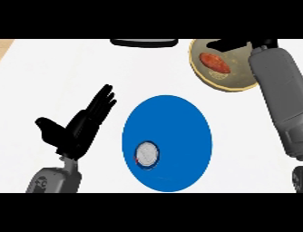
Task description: Pick the sweet potato from the plate and place it in the bowl
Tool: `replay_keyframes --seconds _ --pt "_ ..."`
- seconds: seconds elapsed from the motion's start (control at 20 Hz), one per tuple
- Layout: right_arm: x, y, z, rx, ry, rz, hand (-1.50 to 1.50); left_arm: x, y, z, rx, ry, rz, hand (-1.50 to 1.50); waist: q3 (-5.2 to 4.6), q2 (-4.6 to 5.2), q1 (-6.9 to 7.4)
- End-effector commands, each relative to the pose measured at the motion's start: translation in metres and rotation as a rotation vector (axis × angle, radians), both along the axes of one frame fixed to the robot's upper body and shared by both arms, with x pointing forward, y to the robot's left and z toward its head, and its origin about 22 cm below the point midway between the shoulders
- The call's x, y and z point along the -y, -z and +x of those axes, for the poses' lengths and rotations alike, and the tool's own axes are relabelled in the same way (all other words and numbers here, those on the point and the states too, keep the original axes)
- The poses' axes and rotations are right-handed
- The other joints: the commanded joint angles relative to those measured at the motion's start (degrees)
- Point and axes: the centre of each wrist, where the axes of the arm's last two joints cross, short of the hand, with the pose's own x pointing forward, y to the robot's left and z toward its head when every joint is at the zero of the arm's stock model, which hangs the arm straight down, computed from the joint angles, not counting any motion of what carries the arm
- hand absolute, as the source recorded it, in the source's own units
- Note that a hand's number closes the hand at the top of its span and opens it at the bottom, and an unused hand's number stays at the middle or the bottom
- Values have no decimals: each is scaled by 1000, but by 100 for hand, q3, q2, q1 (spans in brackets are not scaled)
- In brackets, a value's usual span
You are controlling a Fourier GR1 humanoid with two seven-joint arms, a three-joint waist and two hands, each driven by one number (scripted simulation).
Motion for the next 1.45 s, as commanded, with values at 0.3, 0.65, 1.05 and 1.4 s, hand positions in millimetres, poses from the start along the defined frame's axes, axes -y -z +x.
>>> replay_keyframes --seconds 0.3,0.65,1.05,1.4 --pt "47 24 -31 283 -232 365 -150 -28 3 0 -34 -94 9 0 -24 -214 -514" --pt "92 56 -95 344 -320 415 -150 -25 11 -13 -45 -112 8 0 -29 -300 -773" --pt "157 108 -227 301 -362 359 150 -39 9 -26 -40 -170 13 0 -30 -315 -992" --pt "158 150 -369 119 -434 403 150 -38 7 -25 -35 -146 19 0 -30 -222 -881"
